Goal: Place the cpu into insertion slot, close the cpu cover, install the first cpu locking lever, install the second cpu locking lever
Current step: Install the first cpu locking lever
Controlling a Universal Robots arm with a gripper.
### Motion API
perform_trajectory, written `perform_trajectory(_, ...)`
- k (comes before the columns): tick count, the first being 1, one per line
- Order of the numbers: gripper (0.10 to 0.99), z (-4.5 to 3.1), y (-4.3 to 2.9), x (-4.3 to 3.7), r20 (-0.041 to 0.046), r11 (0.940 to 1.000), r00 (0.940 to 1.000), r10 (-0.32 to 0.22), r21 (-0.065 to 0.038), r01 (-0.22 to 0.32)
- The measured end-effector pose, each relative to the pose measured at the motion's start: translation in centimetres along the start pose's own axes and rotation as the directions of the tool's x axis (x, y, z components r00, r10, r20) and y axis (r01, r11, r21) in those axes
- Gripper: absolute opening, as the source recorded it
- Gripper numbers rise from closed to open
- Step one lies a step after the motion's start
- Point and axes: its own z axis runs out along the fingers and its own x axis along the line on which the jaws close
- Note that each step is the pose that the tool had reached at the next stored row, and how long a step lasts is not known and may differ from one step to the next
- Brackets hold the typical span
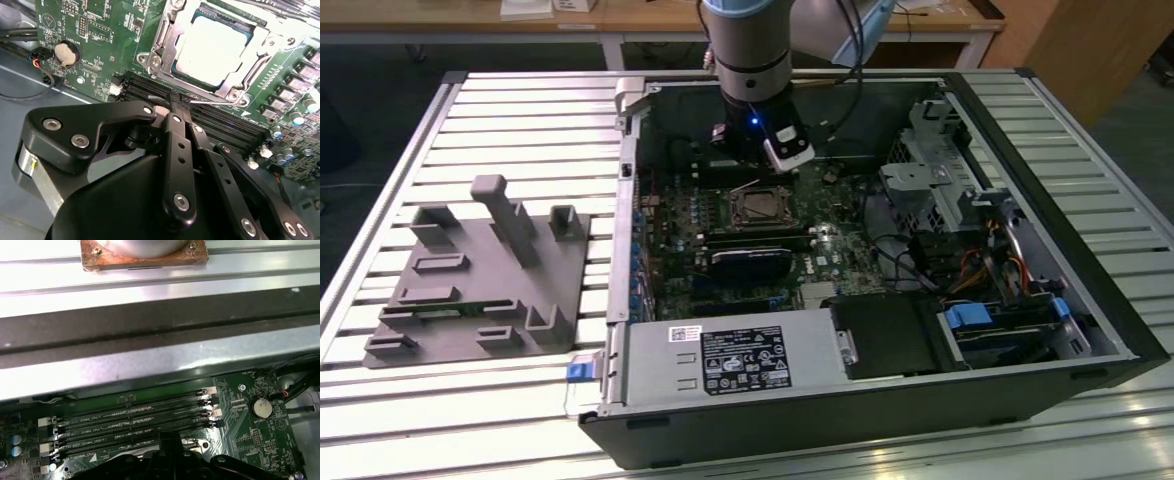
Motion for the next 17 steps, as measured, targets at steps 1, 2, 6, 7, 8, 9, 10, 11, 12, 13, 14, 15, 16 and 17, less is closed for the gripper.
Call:
perform_trajectory(1, 0.106, 0.07, 0.09, 0.03, 0.0011, 1.0000, 1.0000, 0.000, 0.005, 0.000)
perform_trajectory(2, 0.106, 0.14, 0.16, 0.05, 0.0023, 1.0000, 1.0000, 0.000, 0.009, 0.000)
perform_trajectory(6, 0.106, 0.55, 0.41, 0.17, 0.0072, 0.9999, 1.0000, -0.001, 0.017, 0.001)
perform_trajectory(7, 0.106, 0.64, 0.52, 0.20, 0.0079, 0.9998, 1.0000, -0.001, 0.017, 0.001)
perform_trajectory(8, 0.106, 0.71, 0.63, 0.24, 0.0088, 0.9998, 1.0000, -0.001, 0.018, 0.001)
perform_trajectory(9, 0.106, 0.77, 0.73, 0.28, 0.0100, 0.9998, 0.9999, -0.002, 0.020, 0.002)
perform_trajectory(10, 0.106, 0.83, 0.80, 0.31, 0.0114, 0.9997, 0.9999, -0.003, 0.023, 0.002)
perform_trajectory(11, 0.106, 0.89, 0.83, 0.35, 0.0132, 0.9996, 0.9999, -0.004, 0.026, 0.003)
perform_trajectory(12, 0.106, 0.95, 0.82, 0.38, 0.0151, 0.9995, 0.9999, -0.004, 0.030, 0.003)
perform_trajectory(13, 0.106, 1.00, 0.81, 0.40, 0.0170, 0.9994, 0.9999, -0.002, 0.034, 0.001)
perform_trajectory(14, 0.106, 1.04, 0.79, 0.42, 0.0189, 0.9993, 0.9998, 0.001, 0.037, -0.002)
perform_trajectory(15, 0.106, 1.08, 0.78, 0.45, 0.0210, 0.9992, 0.9998, 0.005, 0.040, -0.006)
perform_trajectory(16, 0.106, 1.12, 0.76, 0.50, 0.0234, 0.9990, 0.9997, 0.010, 0.043, -0.011)
perform_trajectory(17, 0.106, 1.17, 0.74, 0.56, 0.0254, 0.9988, 0.9996, 0.015, 0.046, -0.016)
